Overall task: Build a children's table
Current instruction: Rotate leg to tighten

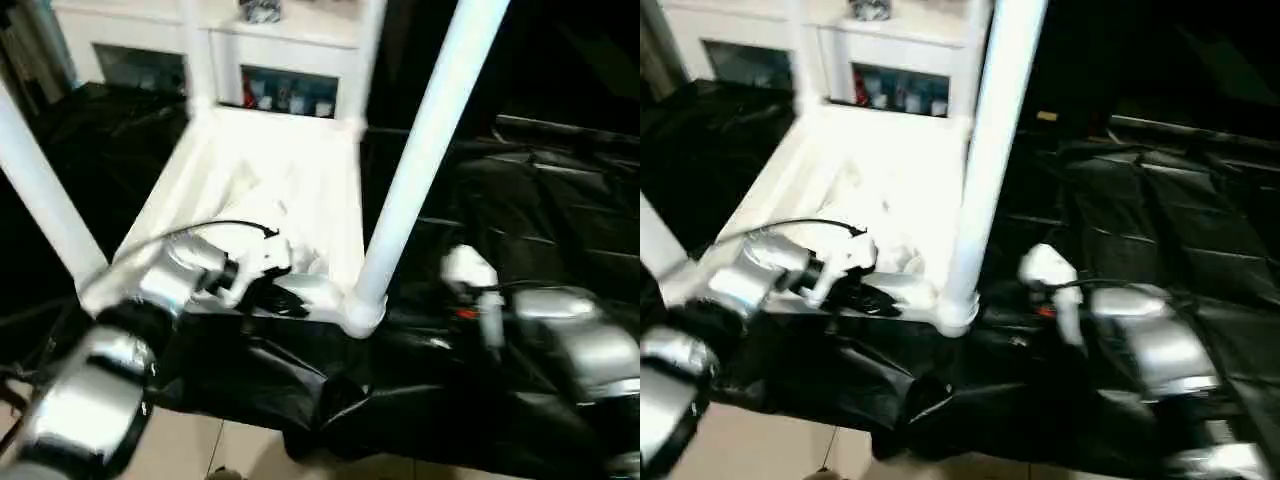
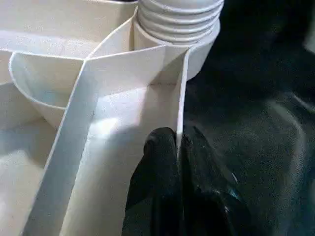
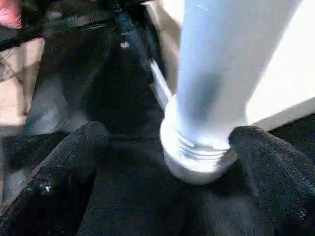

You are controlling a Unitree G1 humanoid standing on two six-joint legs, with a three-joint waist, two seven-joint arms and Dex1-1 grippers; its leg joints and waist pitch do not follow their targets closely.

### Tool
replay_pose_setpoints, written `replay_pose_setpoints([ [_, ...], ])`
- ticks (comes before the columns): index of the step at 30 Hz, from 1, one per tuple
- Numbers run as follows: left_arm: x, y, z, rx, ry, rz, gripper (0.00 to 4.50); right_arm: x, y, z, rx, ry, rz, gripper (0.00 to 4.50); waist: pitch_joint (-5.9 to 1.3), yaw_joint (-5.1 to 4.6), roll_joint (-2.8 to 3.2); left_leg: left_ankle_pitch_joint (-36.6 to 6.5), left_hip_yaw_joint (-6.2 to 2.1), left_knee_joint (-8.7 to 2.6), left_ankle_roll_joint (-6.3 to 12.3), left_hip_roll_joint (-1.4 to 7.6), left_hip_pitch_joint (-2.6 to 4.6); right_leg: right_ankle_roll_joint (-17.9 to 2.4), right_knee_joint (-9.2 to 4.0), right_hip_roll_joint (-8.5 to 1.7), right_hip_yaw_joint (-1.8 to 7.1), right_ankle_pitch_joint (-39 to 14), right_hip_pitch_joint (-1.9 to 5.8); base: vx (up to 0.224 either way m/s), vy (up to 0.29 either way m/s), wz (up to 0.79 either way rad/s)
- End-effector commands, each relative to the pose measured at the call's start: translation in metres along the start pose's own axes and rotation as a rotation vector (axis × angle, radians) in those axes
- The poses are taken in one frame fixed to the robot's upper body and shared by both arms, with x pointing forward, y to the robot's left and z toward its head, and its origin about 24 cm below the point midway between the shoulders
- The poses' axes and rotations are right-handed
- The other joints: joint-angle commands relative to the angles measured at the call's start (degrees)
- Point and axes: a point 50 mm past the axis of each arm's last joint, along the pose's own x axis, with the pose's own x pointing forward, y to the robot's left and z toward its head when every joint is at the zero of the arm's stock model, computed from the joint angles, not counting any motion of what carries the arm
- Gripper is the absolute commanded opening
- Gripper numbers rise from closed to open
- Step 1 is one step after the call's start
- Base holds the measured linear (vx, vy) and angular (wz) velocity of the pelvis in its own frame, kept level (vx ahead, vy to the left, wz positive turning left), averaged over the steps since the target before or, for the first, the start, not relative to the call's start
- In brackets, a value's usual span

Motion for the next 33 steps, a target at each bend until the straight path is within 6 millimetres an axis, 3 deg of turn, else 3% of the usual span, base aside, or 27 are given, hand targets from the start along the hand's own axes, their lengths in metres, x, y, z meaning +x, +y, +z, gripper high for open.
replay_pose_setpoints([
  [1,0.01,-0.007,-0.013,-0.131,-0.055,0.025,0.03,0.005,-0.001,0.002,-0.029,0.0,-0.019,4.5,-2.94,0.1,-0.76,-17.1,0.26,-4.21,0.14,-0.75,-0.31,-8.3,-5.88,-2.77,1.21,-26.2,2.39,0.0,0.0,0.0],
  [3,0.012,-0.008,-0.009,-0.125,-0.075,0.027,0.03,0.008,-0.002,0.002,-0.021,-0.006,-0.024,4.5,-3.15,0.18,-0.65,-17.1,0.36,-4.02,0.6,-0.81,0.1,-7.5,-6.17,-2.64,1.4,-26.6,2.1,0.0,0.0,0.0],
  [4,0.014,-0.01,-0.008,-0.117,-0.082,0.024,0.03,0.01,-0.003,0.002,-0.02,-0.008,-0.034,4.5,-3.12,0.08,-1.15,-17.0,0.4,-4.08,0.79,-0.69,0.04,-7.7,-6.12,-2.59,1.44,-25.8,2.11,0.0,0.0,0.0],
  [6,0.019,-0.015,-0.003,-0.072,-0.098,0.0,0.03,0.018,-0.009,0.002,-0.029,-0.007,-0.084,4.5,-3.22,-0.16,-0.94,-16.3,0.23,-4.23,0.68,-0.75,-0.28,-7.6,-5.9,-2.75,1.3,-25.5,2.08,0.0,0.0,0.0],
  [7,0.019,-0.015,-0.003,-0.072,-0.098,0.0,0.03,0.018,-0.009,0.002,-0.029,-0.007,-0.084,4.5,-3.32,-0.11,-0.81,-16.1,0.35,-4.17,0.66,-0.72,-0.03,-7.8,-5.97,-2.59,1.36,-24.4,1.97,0.0,0.0,0.0],
  [12,0.019,-0.017,-0.004,-0.054,-0.08,0.02,0.03,0.027,-0.025,0.005,-0.018,-0.018,-0.171,4.5,-3.63,0.17,-0.49,-14.5,0.63,-4.1,0.84,-0.49,0.27,-11.1,-5.01,-2.43,1.62,-15.1,1.97,0.0,0.0,0.0],
  [15,0.02,-0.021,-0.005,-0.054,-0.059,0.019,0.03,0.031,-0.025,0.003,-0.017,-0.01,-0.163,4.5,-3.7,0.08,-0.76,-13.0,0.7,-4.08,1.28,-0.62,-0.07,-11.8,-4.64,-2.3,1.56,-12.0,2.41,0.0,0.0,0.0],
  [20,0.02,-0.023,-0.007,-0.05,-0.042,0.02,0.0,0.037,-0.026,0.001,-0.025,0.002,-0.15,4.06,-3.62,-0.04,-0.88,-13.1,0.72,-4.2,1.49,-0.67,-0.13,-10.9,-4.95,-2.46,1.53,-14.5,2.42,0.0,0.0,0.0],
  [21,0.019,-0.023,-0.008,-0.044,-0.032,0.018,0.0,0.038,-0.027,0.001,-0.022,0.003,-0.147,3.93,-3.56,-0.1,-1.33,-13.1,0.8,-4.18,1.61,-0.7,-0.17,-10.7,-5.08,-2.36,1.51,-14.8,2.42,0.0,0.0,0.0],
  [23,0.018,-0.022,-0.009,-0.036,-0.019,0.019,0.0,0.04,-0.028,0.002,-0.019,0.003,-0.146,3.82,-3.47,-0.38,-0.99,-14.2,0.71,-4.28,1.34,-0.69,-0.14,-10.5,-5.2,-2.45,1.51,-16.5,2.23,0.0,0.0,0.0],
  [33,0.015,-0.021,-0.01,-0.045,-0.013,0.049,0.0,0.046,-0.029,-0.002,0.018,-0.028,-0.137,3.02,-3.29,-1.23,-1.37,-17.0,0.49,-4.52,0.89,-0.56,-0.05,-9.9,-5.59,-2.47,1.49,-20.1,1.9,0.0,0.0,0.0],
])
